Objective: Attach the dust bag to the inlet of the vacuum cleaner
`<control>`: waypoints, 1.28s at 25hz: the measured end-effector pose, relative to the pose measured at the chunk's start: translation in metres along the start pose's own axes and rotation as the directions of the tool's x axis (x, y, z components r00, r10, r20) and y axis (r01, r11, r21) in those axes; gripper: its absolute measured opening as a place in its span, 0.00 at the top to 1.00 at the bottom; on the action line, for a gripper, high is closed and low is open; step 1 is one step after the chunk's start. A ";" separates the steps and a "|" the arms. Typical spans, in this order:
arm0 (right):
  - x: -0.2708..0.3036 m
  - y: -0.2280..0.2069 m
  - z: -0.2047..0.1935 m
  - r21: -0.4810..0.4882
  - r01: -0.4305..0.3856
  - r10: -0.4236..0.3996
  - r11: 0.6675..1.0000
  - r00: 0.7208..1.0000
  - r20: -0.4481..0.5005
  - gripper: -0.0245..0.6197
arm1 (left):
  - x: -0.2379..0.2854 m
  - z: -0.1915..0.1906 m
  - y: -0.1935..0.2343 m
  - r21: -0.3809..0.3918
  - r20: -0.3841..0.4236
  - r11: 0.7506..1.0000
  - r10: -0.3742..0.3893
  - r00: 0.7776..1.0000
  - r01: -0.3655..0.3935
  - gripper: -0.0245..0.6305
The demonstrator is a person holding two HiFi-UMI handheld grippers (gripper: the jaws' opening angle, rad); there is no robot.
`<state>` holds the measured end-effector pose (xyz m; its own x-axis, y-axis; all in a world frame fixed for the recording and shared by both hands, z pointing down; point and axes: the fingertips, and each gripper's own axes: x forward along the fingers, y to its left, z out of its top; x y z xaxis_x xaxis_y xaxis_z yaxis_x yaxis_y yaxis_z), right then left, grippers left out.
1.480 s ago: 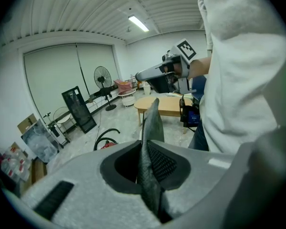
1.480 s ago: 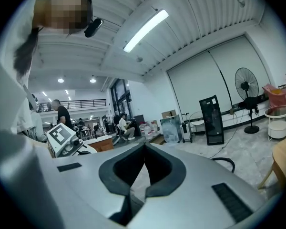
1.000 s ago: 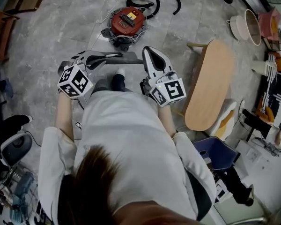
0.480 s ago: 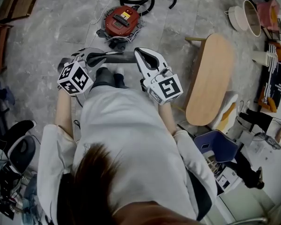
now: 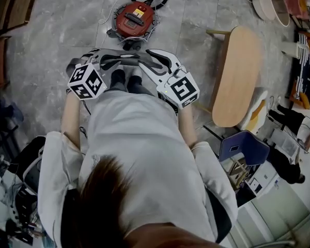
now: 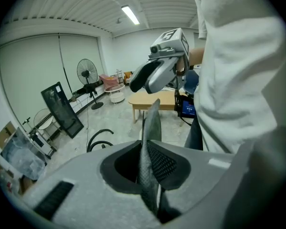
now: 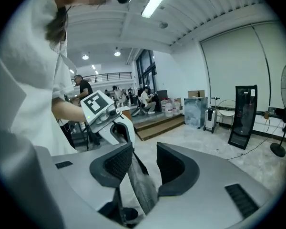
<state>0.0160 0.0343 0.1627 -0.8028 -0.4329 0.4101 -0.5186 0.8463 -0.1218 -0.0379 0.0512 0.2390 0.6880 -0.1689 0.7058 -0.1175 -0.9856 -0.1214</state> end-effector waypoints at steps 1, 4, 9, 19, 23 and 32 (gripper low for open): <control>0.007 0.003 -0.008 -0.019 -0.016 0.016 1.000 0.999 -0.042 0.70 | 0.003 -0.004 0.001 0.006 -0.004 1.000 -0.012 1.000 0.012 0.90; 0.026 0.009 -0.036 -0.103 -0.065 0.046 0.993 0.983 -0.178 0.67 | 0.013 -0.015 0.002 0.016 -0.010 0.999 -0.044 0.999 0.045 0.90; 0.057 0.018 -0.086 -0.237 -0.131 0.044 0.963 0.939 -0.342 0.69 | 0.036 -0.036 -0.007 0.015 0.001 0.995 -0.100 0.995 0.100 0.90; 0.102 0.017 -0.208 -0.342 -0.212 0.025 0.916 0.878 -0.479 0.91 | 0.117 -0.118 -0.032 0.035 -0.028 0.989 -0.140 0.990 0.141 0.90; 0.125 0.016 -0.258 -0.341 -0.231 0.031 0.911 0.864 -0.503 0.92 | 0.154 -0.160 -0.044 -0.002 -0.053 0.991 -0.136 0.989 0.136 0.90; 0.179 -0.004 -0.358 -0.310 -0.231 0.037 0.922 0.851 -0.523 0.92 | 0.235 -0.244 -0.049 -0.062 -0.100 0.990 -0.129 0.987 0.123 0.90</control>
<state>-0.0203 0.0643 0.5607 -0.5488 -0.1747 0.8175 -0.2019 0.9767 0.0731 -0.0452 0.0597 0.5816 0.6223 -0.0397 0.7818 -0.0759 -0.9971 0.0098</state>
